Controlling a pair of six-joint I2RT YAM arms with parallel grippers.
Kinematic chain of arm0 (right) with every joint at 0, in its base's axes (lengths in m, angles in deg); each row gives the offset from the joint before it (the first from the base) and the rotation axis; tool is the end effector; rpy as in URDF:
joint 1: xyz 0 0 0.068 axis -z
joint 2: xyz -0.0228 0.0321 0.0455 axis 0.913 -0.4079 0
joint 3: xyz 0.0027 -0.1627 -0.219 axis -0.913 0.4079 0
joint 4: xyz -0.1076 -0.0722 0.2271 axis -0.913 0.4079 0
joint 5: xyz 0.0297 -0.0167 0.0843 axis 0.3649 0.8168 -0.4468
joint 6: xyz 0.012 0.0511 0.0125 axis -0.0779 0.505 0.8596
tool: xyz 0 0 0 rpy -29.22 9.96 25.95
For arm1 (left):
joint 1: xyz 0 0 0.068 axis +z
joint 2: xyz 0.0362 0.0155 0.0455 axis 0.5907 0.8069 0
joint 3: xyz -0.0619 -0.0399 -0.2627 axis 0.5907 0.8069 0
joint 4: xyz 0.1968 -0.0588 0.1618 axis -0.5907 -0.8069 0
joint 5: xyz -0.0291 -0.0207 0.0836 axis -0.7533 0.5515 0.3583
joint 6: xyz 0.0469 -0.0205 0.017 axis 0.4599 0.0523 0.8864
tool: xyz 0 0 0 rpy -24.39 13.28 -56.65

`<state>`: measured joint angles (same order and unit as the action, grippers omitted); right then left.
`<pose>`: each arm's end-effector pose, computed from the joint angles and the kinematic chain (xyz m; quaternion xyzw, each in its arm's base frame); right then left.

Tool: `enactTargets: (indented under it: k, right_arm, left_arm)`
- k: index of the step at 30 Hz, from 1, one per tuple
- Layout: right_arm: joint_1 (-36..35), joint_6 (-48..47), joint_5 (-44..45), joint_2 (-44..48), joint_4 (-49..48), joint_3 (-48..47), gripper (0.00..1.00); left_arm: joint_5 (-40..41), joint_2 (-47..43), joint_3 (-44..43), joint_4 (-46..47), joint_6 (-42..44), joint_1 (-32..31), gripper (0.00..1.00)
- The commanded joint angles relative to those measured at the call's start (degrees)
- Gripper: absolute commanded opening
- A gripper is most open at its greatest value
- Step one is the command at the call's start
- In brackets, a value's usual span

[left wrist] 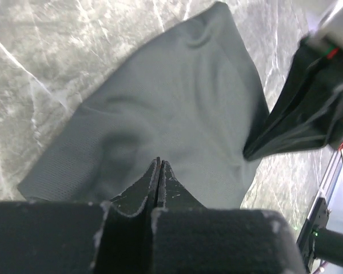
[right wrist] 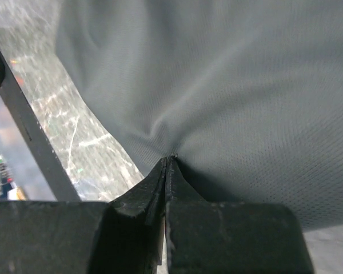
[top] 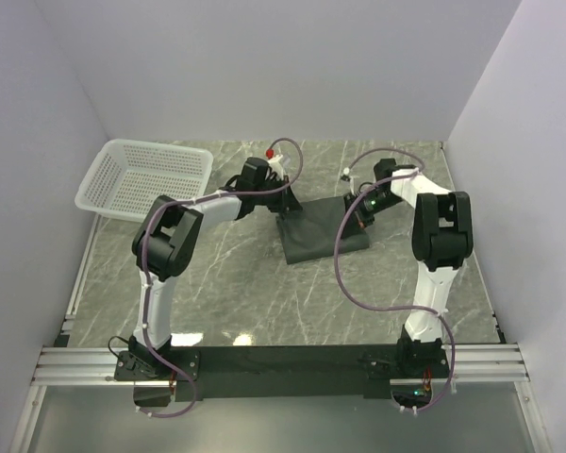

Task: Fold and stack the t-shirts
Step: Neatly place the folded tshirt to the corner

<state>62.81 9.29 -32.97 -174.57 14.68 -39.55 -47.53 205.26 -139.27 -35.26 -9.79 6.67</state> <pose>0.3886 0.0481 0.1653 -0.2865 0.8630 0.3945 0.1321 0.4016 -0.2474 0.1728 0.1128 0.8486 -0.4258 0.2930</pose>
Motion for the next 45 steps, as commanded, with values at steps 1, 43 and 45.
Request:
enactTargets:
  k: [1, 43, 45]
  right_arm:
    - [0.8, 1.7, 1.8, -0.7, -0.3, 2.5, 0.01]
    - [5.6, 14.0, -11.0, -10.8, 1.4, -22.9, 0.09]
    - [5.1, 18.2, -9.1, -13.0, -1.0, -24.4, 0.09]
  left_arm:
    - [2.2, 1.2, -2.9, 0.0, -0.8, 0.5, 0.01]
    - [-5.7, -15.6, 12.4, 6.8, -0.5, -1.6, 0.38]
    - [-6.0, -13.6, 11.7, 7.8, -1.6, -2.3, 0.37]
